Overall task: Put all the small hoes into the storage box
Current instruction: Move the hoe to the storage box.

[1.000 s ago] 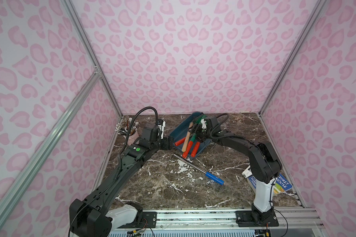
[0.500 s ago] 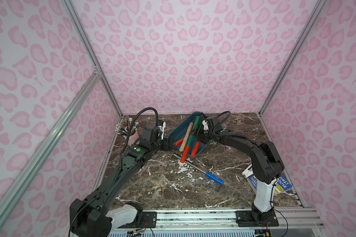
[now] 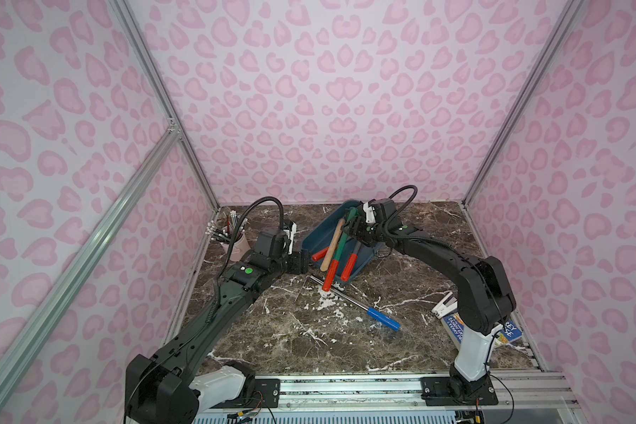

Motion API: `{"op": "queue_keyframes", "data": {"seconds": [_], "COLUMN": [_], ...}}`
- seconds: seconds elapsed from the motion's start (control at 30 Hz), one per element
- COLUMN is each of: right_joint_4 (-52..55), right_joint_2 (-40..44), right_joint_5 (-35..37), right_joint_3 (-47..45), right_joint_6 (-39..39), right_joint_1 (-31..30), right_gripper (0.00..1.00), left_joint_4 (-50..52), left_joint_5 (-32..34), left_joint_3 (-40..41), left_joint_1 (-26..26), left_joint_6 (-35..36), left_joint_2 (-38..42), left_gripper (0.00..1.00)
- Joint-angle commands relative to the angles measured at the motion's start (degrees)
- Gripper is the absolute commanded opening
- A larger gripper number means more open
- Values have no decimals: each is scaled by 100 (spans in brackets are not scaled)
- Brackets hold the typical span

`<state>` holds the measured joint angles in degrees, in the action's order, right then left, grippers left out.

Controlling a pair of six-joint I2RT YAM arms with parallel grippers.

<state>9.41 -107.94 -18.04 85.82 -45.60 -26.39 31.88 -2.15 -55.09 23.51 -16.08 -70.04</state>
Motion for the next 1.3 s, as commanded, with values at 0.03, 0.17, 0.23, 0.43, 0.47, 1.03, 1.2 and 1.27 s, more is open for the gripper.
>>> {"op": "queue_keyframes", "data": {"seconds": [0.03, 0.17, 0.23, 0.43, 0.47, 1.03, 1.2, 1.27], "right_joint_4": [-9, 31, 149, 365, 455, 1379, 1557, 1629], "right_joint_2": [-197, -611, -850, -1466, -1578, -2702, -2739, -2708], "right_joint_5": [14, -205, -234, -307, -294, -112, 7, 82], "right_joint_3": [473, 1043, 1364, 2149, 2310, 3866, 3901, 3880], "right_joint_6": [386, 504, 542, 683, 712, 1021, 1111, 1162], "right_joint_1": [-15, -31, -34, -41, -27, 144, 211, 222], "right_gripper": [65, 65, 65, 65, 65, 66, 66, 66], "left_joint_4": [-226, -226, -231, -218, -218, -103, -82, -77], "left_joint_5": [-53, -37, -38, -22, -6, 69, 74, 79], "left_joint_3": [8, -34, -44, -80, -88, -221, -247, -261], "left_joint_1": [22, 31, 40, 67, 74, 110, 110, 115], "left_joint_6": [-54, -60, -62, -71, -71, -69, -62, -58], "left_joint_2": [25, 0, -5, -14, -18, -11, -20, -18], "left_gripper": [78, 78, 78, 78, 78, 78, 78, 78]}}
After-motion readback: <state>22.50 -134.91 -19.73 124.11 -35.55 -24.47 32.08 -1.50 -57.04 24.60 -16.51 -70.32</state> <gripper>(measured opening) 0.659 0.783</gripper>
